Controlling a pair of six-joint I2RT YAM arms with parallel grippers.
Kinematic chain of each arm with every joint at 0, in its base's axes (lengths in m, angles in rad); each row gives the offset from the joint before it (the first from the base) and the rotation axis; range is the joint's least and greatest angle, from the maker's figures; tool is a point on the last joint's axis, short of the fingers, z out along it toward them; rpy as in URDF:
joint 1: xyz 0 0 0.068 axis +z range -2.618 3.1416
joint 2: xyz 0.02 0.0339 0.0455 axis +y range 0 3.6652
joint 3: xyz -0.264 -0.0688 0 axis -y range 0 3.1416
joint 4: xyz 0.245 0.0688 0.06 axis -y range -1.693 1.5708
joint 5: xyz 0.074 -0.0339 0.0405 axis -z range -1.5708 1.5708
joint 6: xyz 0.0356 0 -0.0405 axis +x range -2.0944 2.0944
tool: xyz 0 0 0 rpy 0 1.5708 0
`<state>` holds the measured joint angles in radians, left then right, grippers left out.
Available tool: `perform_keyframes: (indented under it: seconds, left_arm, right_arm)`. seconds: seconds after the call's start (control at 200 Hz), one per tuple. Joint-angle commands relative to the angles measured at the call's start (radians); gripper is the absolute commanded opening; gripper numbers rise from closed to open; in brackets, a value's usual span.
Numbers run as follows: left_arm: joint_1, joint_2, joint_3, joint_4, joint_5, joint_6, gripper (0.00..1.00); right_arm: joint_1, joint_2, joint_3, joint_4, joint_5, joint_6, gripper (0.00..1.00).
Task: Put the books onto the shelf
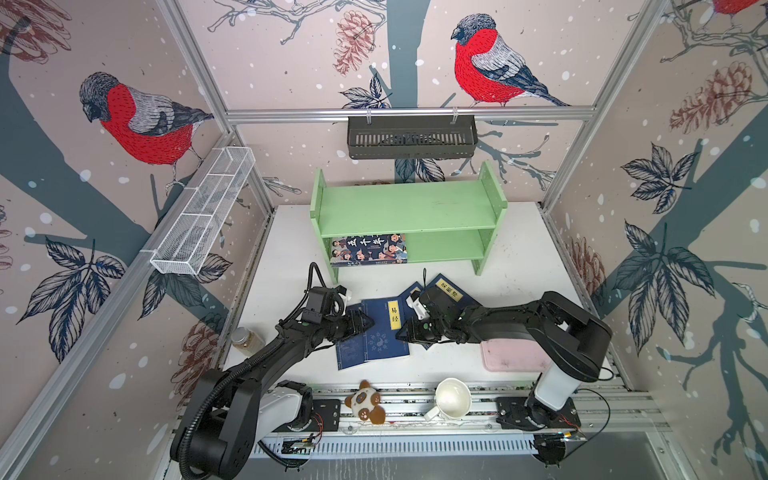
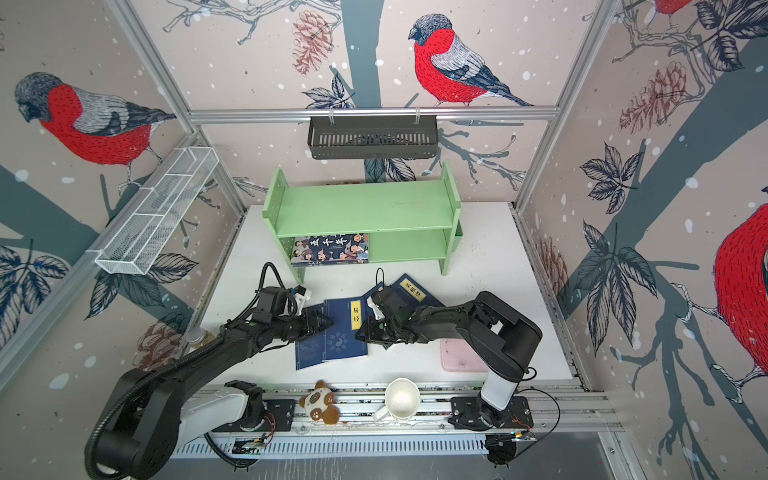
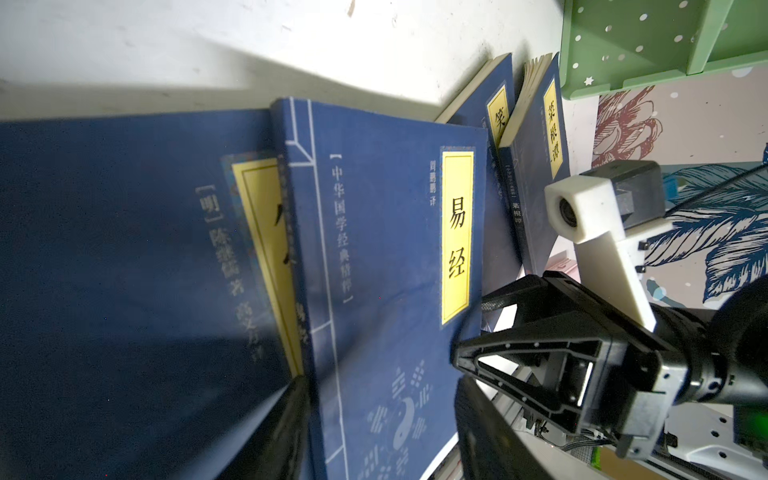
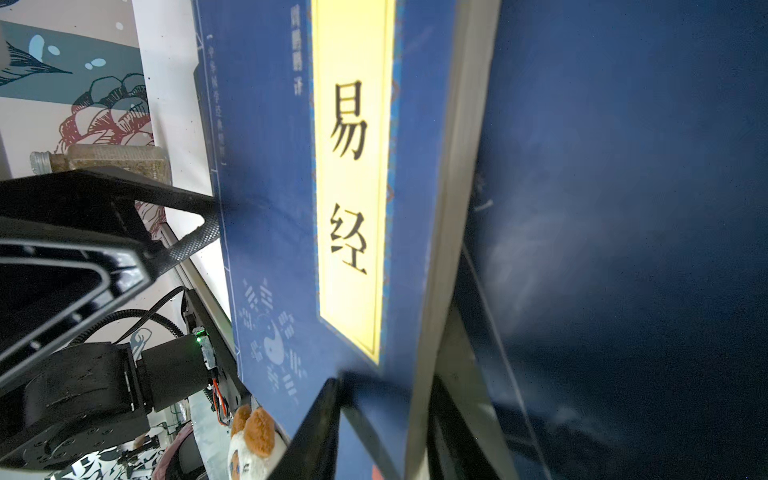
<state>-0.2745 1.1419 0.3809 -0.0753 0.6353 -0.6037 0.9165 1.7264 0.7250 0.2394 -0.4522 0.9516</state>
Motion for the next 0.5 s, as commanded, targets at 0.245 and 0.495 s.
perform_keyframes:
  seconds: [0.245, 0.495]
  left_arm:
    - [-0.003, 0.002, 0.012, 0.042, 0.113, 0.033, 0.53]
    - [-0.003, 0.032, 0.015, 0.046, 0.130, 0.051, 0.55]
  right_arm:
    - [0.001, 0.018, 0.006, 0.078, -0.025, 0.021, 0.33]
    - [-0.003, 0.035, 0.009, 0.141, -0.071, 0.028, 0.30]
